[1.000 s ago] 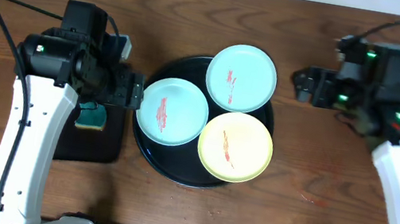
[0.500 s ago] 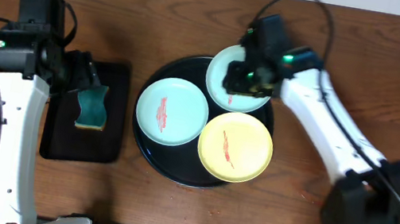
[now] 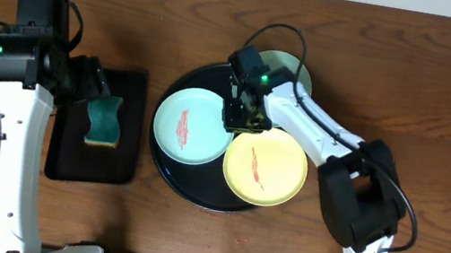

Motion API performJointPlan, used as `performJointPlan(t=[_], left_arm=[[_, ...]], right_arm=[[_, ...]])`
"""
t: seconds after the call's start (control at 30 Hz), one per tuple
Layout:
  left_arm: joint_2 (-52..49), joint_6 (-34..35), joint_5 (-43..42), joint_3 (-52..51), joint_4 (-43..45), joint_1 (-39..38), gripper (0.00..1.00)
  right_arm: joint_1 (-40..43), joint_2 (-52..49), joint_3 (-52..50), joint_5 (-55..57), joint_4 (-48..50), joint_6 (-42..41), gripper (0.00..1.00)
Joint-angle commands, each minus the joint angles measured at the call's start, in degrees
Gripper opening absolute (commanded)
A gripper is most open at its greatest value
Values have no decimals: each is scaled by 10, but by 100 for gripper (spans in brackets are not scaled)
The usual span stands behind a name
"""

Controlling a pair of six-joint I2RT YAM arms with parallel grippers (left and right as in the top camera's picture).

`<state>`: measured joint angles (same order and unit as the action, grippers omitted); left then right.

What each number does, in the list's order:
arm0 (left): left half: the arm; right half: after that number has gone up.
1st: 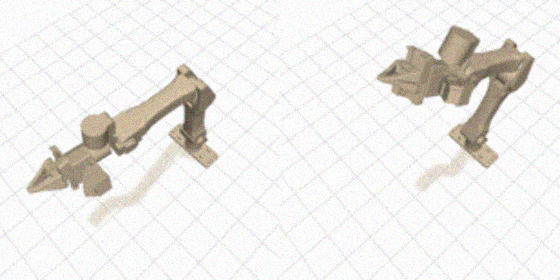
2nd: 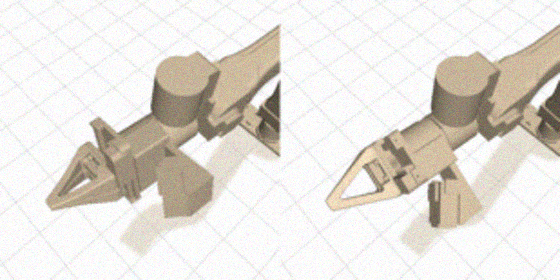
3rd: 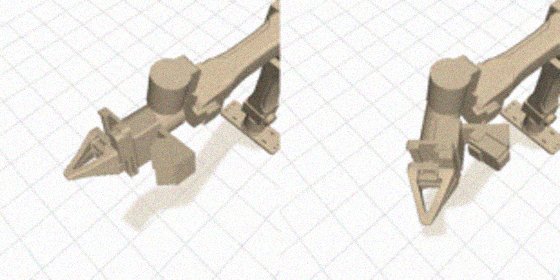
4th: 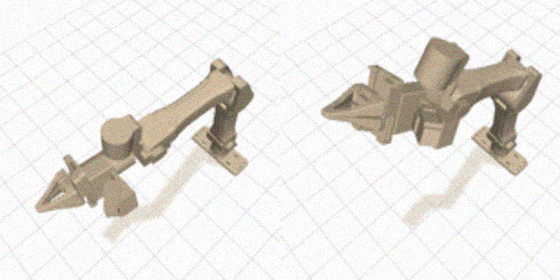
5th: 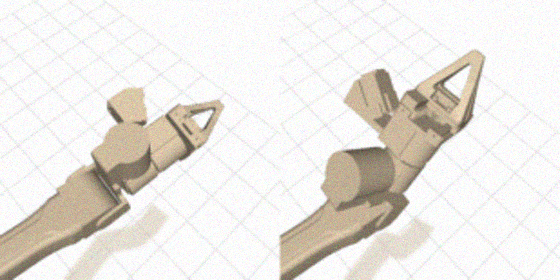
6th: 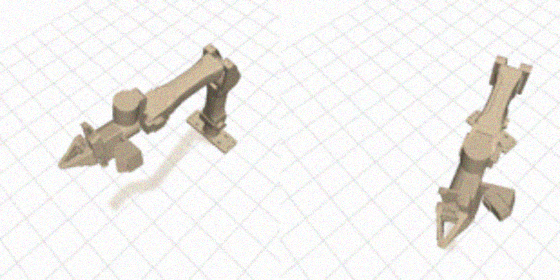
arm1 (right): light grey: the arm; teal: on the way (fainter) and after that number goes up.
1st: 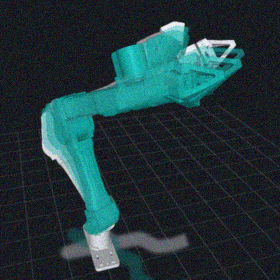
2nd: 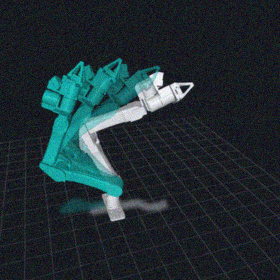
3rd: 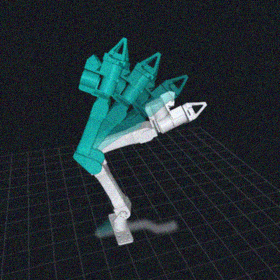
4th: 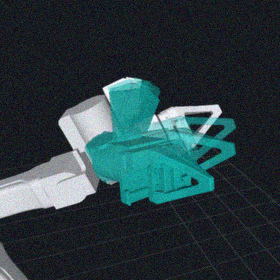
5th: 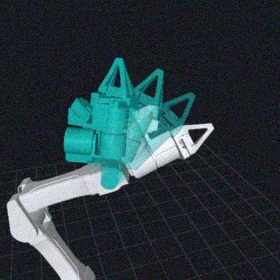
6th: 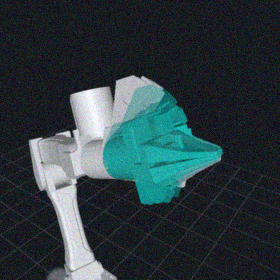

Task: Clean dirty plates on tray and stack at the side
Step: 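Move left gripper to the sponge and right gripper to the top green plate, then grasp the green-yellow sponge with the left gripper and lift it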

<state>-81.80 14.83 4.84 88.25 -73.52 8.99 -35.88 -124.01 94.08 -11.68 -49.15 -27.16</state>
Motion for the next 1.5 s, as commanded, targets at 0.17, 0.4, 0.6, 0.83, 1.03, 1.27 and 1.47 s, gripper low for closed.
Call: performJointPlan(t=[0.17,0.4,0.6,0.83,1.03,1.27,1.47], left_arm=[[-22,0,8,7,-2,2,89],[-80,-38,8,1,-2,2,89],[-167,-80,0,0,-2,2,85],[-267,-108,-16,-24,40,6,81],[-294,-146,-32,-43,77,25,78],[-294,-176,-76,-101,151,33,68],[-294,-176,-71,-159,234,33,64]], right_arm=[[-9,-33,5,25,32,-11,19],[-20,-61,5,29,42,-11,1],[-20,-70,5,29,43,-11,1],[-19,-70,4,29,44,-4,1],[-19,-70,2,29,44,0,1],[-19,-70,2,29,47,0,1],[-20,-70,2,31,49,2,1]])
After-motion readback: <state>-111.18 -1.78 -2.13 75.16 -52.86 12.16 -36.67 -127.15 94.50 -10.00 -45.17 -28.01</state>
